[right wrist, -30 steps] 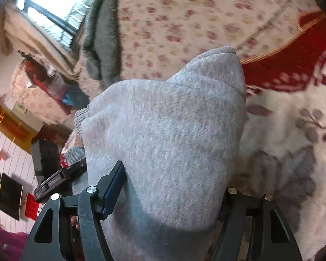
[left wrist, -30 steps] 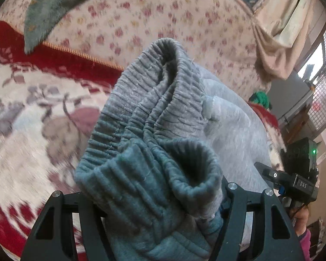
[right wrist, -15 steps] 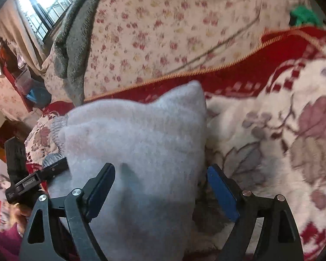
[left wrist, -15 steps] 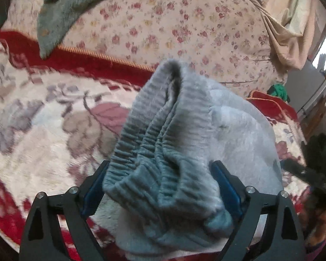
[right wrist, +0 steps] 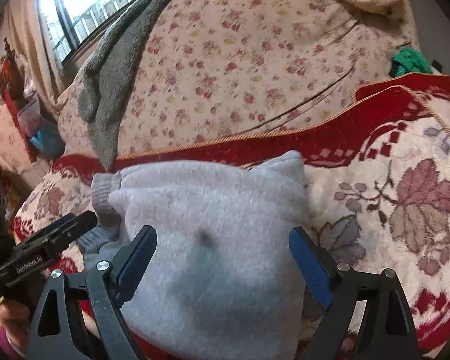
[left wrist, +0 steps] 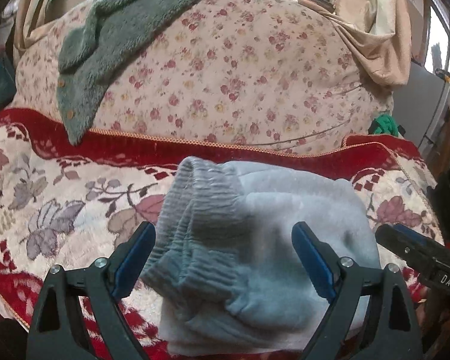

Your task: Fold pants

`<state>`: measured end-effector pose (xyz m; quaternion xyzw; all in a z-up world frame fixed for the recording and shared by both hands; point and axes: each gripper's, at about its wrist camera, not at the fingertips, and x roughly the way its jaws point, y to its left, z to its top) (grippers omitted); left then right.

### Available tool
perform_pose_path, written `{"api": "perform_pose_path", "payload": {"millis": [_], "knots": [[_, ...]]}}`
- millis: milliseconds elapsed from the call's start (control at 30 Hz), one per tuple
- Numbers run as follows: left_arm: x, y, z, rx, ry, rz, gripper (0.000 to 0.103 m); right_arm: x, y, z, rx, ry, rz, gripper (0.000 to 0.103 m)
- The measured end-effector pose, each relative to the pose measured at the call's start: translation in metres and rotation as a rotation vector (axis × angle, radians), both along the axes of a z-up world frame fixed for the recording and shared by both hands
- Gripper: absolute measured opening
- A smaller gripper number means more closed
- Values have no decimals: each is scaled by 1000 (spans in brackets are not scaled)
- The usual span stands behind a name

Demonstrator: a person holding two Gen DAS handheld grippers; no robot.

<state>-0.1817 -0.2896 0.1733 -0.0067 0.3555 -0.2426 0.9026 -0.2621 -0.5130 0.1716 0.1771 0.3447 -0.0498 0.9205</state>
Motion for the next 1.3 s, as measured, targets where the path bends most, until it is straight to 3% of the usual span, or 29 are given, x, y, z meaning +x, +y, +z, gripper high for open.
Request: {"api": "perform_pose_path", "payload": {"millis": [267, 600, 1300], "knots": [[-10, -18, 5, 40, -39, -11, 92, -5, 0, 2, -9, -6, -52, 95], [-15, -23, 8, 102, -100, 13, 92, 0, 9, 0, -14, 2, -34, 96], [-16, -23, 8, 129, -107, 15, 92, 3, 9, -2, -15, 8, -20, 96]]}}
